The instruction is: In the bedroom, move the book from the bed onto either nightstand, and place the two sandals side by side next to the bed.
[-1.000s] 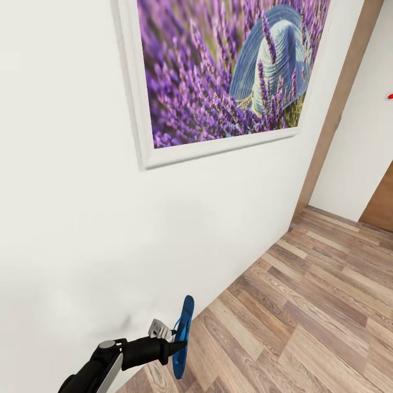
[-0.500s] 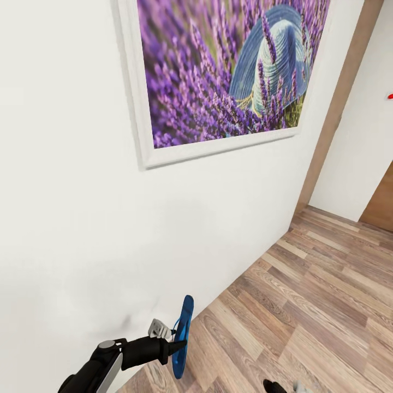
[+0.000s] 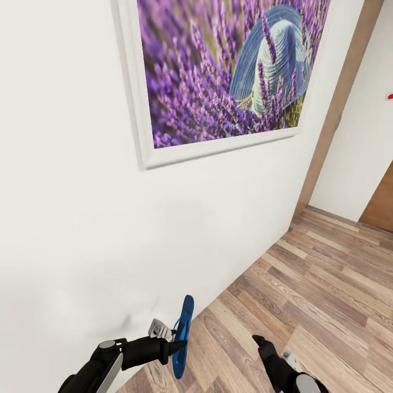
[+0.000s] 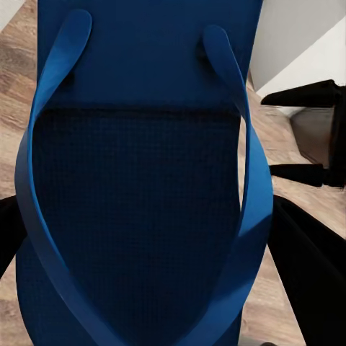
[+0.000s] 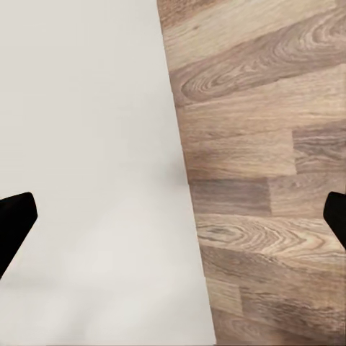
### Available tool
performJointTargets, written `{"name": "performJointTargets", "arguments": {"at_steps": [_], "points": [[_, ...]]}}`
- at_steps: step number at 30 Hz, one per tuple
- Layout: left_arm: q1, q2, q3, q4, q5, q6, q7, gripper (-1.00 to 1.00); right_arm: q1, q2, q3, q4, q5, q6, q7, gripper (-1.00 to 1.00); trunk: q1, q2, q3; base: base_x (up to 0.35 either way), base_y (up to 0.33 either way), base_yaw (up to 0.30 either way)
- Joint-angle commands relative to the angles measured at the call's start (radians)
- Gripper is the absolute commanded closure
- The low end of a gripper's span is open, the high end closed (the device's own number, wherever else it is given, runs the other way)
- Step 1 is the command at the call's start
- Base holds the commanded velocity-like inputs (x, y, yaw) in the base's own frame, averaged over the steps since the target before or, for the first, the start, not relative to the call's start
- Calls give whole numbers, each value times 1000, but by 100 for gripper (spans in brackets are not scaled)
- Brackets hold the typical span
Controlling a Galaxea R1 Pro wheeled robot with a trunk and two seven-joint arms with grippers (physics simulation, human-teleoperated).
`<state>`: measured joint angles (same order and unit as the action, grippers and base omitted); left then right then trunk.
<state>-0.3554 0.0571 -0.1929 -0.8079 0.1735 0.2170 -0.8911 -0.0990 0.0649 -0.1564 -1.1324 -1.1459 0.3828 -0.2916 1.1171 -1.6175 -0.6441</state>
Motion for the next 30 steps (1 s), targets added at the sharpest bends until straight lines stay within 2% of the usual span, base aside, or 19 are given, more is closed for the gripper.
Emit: {"name": "performJointTargets", "arguments": {"at_steps": [1, 7, 9, 10, 11, 13, 14, 15, 18, 20, 23, 30], "points": [[-1, 1, -3, -1, 11, 10, 0, 100, -1, 1, -2, -6, -19, 3, -14, -100, 0, -1, -1, 0, 0, 0], [-1, 1, -3, -1, 12, 10, 0, 100, -1, 1, -4, 0, -53, 5, -108, -100, 0, -1, -1, 0, 0, 0], [-1, 1, -3, -1, 12, 10, 0, 100, -2, 1, -4, 20, -103, 8, -147, -100, 0, -1, -1, 0, 0, 0], [-1, 1, -3, -1, 12, 10, 0, 100, -2, 1, -4, 37, -158, 9, -171, -100, 0, -1, -1, 0, 0, 0], [-1, 1, -3, -1, 12, 10, 0, 100, -2, 1, -4, 44, -190, 10, -183, -100, 0, -1, -1, 0, 0, 0], [-1, 1, -3, -1, 12, 10, 0, 100, -2, 1, -4, 64, -330, 12, -236, -100, 0, -1, -1, 0, 0, 0], [-1, 1, -3, -1, 12, 10, 0, 100, -2, 0, -3, 71, -414, 12, -299, -100, 0, -1, -1, 0, 0, 0], [-1, 1, -3, -1, 12, 10, 0, 100, -2, 0, -3, 73, -451, 13, -342, -100, 0, -1, -1, 0, 0, 0], [-1, 1, -3, -1, 12, 10, 0, 100, -2, -1, -3, 76, -496, 13, -392, -100, 0, -1, -1, 0, 0, 0], [-1, 1, -3, -1, 12, 10, 1, 100, -2, -3, -3, 77, -510, 13, -407, -100, 0, -1, -1, 0, 0, 0], [-1, 1, -3, -1, 12, 10, 1, 100, -2, -6, -3, 71, -520, 13, -417, -100, 0, -1, -1, 0, 0, 0], [-1, 0, -3, -1, 12, 11, 1, 100, -2, -8, -3, 69, -522, 13, -417, -100, 27, -50, -23, 0, 0, 0]]}}
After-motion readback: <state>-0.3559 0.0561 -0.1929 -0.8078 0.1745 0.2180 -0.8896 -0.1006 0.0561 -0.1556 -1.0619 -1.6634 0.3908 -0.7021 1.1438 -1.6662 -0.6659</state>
